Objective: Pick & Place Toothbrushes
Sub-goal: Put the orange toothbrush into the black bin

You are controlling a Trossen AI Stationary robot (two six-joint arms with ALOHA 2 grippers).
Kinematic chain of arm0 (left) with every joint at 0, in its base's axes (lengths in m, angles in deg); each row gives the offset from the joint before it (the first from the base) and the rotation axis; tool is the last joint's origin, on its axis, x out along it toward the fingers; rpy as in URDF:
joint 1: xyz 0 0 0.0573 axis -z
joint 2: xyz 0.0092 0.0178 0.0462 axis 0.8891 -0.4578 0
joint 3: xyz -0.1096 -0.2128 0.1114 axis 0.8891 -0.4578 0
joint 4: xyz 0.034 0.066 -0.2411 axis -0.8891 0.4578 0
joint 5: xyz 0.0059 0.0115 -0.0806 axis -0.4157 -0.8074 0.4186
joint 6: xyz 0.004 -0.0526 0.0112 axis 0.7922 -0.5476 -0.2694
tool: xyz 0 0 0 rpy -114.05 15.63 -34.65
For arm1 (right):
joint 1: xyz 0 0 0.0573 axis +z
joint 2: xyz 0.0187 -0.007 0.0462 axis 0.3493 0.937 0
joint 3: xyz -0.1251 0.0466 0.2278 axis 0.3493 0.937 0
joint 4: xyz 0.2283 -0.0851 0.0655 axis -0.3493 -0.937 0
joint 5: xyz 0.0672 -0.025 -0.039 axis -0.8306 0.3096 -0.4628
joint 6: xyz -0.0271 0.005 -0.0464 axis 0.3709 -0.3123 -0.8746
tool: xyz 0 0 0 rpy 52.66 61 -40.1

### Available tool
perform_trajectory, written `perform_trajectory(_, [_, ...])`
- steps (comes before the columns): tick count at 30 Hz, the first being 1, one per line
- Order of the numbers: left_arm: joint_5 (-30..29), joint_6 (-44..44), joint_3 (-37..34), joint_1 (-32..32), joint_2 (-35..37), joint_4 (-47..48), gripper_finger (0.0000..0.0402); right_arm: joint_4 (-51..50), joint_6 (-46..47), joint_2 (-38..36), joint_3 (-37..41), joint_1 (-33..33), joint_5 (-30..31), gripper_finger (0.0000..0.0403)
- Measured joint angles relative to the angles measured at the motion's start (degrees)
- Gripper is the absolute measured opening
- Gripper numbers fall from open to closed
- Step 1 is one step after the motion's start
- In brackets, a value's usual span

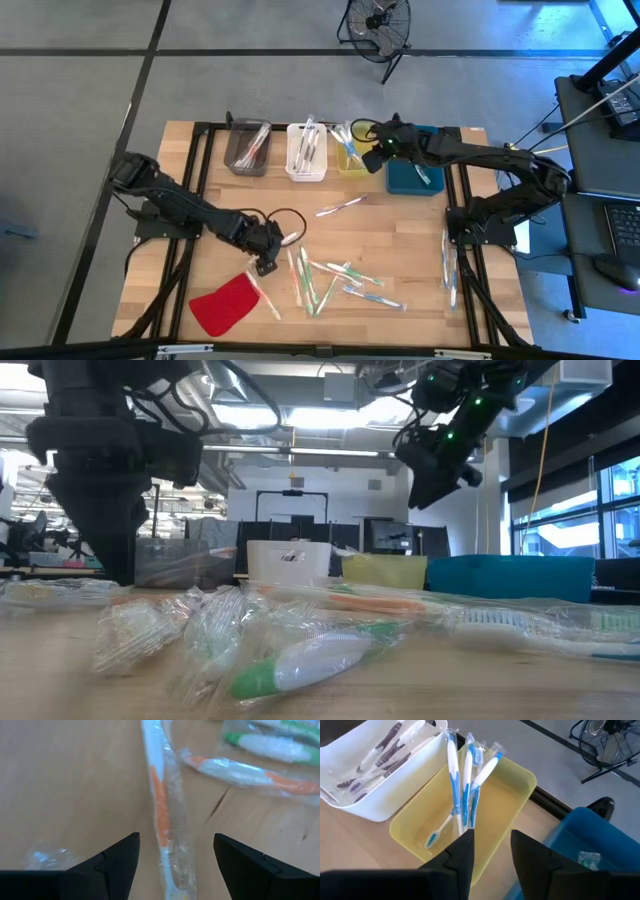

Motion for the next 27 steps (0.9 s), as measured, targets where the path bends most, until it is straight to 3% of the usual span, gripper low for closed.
perform_trajectory(18, [-3.89, -0.47, 4.05, 1.17, -7.46, 6.92, 0.0247, -2.49, 0.09, -1.13, 0.0, 0.07, -0.02, 0.0103])
perform_trajectory(27, [-3.23, 1.96, 4.07, 1.12, -7.53, 6.87, 0.0157, -4.09, 0.55, -1.13, 0.0, 0.07, -0.8, 0.0123])
